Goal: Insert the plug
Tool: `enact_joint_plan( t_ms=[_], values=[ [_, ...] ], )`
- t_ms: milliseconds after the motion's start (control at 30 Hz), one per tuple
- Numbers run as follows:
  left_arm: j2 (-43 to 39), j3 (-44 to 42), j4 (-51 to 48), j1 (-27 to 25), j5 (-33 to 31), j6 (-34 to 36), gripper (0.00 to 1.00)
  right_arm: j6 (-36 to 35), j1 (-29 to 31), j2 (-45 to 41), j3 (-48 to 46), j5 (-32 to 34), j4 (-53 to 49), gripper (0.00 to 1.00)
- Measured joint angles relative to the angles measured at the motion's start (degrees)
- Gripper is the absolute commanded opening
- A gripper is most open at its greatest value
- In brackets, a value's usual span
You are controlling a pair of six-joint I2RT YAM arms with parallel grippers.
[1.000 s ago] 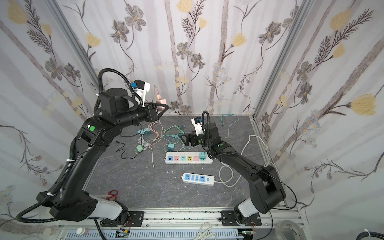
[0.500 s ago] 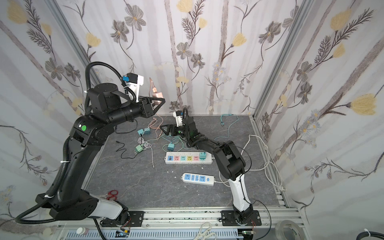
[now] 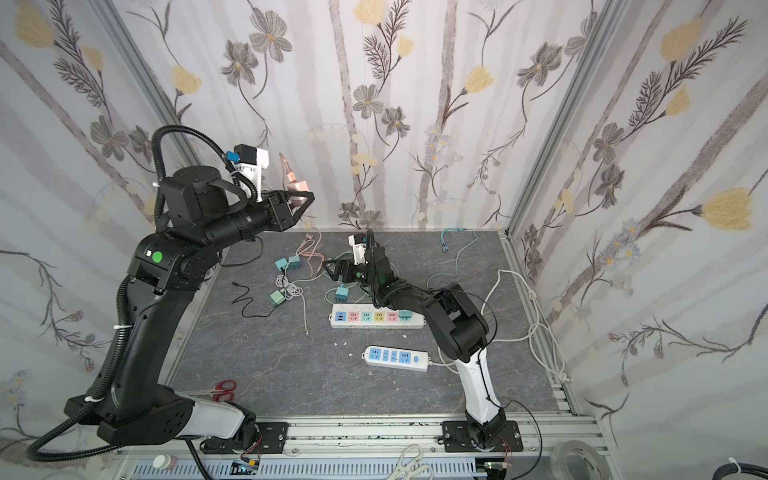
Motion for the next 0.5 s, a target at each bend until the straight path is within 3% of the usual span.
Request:
enact_joint_plan(
  t_ms=[367, 433, 500],
  values=[
    [-1.0, 0.2, 0.5, 1.3, 5.4, -2.7, 0.0, 0.7, 4.6, 9.7, 14.1, 0.3, 0.6, 0.95],
    [-1.8, 0.2, 0.5, 1.6, 6.2, -3.0, 0.0, 0.9, 4.9, 11.2, 17.4, 1.6, -0.6, 0.89],
    [-2.9, -0.2, 0.9, 2.0, 6.8, -3.2, 0.0, 0.8, 5.4, 12.8, 21.1, 3.0, -2.4, 0.69]
  ],
)
